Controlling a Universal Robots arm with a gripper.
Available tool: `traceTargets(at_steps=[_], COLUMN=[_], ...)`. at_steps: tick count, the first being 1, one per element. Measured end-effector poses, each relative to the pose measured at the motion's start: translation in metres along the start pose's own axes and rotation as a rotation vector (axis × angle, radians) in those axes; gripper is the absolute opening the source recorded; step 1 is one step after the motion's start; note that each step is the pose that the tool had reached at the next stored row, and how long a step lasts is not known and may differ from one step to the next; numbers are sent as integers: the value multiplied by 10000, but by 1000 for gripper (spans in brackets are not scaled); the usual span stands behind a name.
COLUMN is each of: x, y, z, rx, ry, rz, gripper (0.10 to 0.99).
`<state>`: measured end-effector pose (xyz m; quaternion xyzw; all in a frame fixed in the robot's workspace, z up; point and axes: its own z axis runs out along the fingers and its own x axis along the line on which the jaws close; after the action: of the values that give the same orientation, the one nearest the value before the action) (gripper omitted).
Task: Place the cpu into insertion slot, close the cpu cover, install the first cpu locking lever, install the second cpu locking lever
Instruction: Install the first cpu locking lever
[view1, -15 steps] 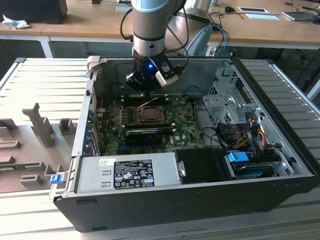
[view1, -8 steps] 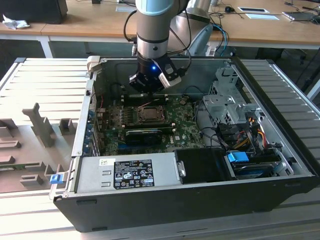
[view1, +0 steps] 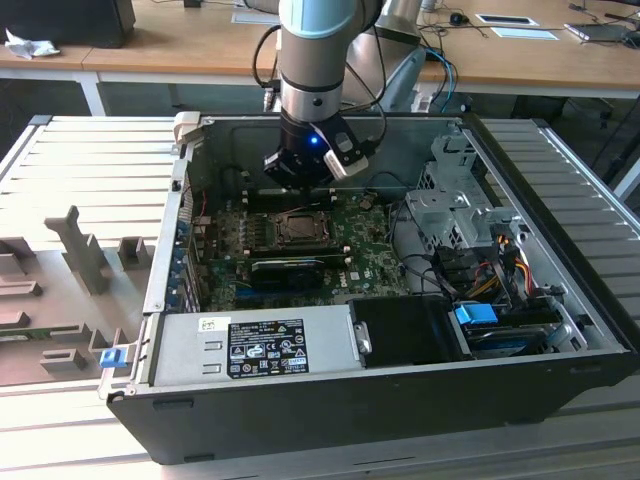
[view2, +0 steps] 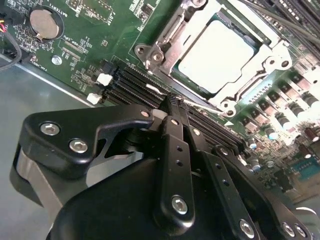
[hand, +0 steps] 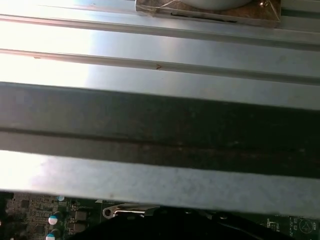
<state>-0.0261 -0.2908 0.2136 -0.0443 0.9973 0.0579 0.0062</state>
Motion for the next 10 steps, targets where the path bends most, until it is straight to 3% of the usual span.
traceTargets(at_steps=[10], x=[-109], y=[-14], z=[35], rx=[0], ry=[1], rz=[-4], gripper=[106])
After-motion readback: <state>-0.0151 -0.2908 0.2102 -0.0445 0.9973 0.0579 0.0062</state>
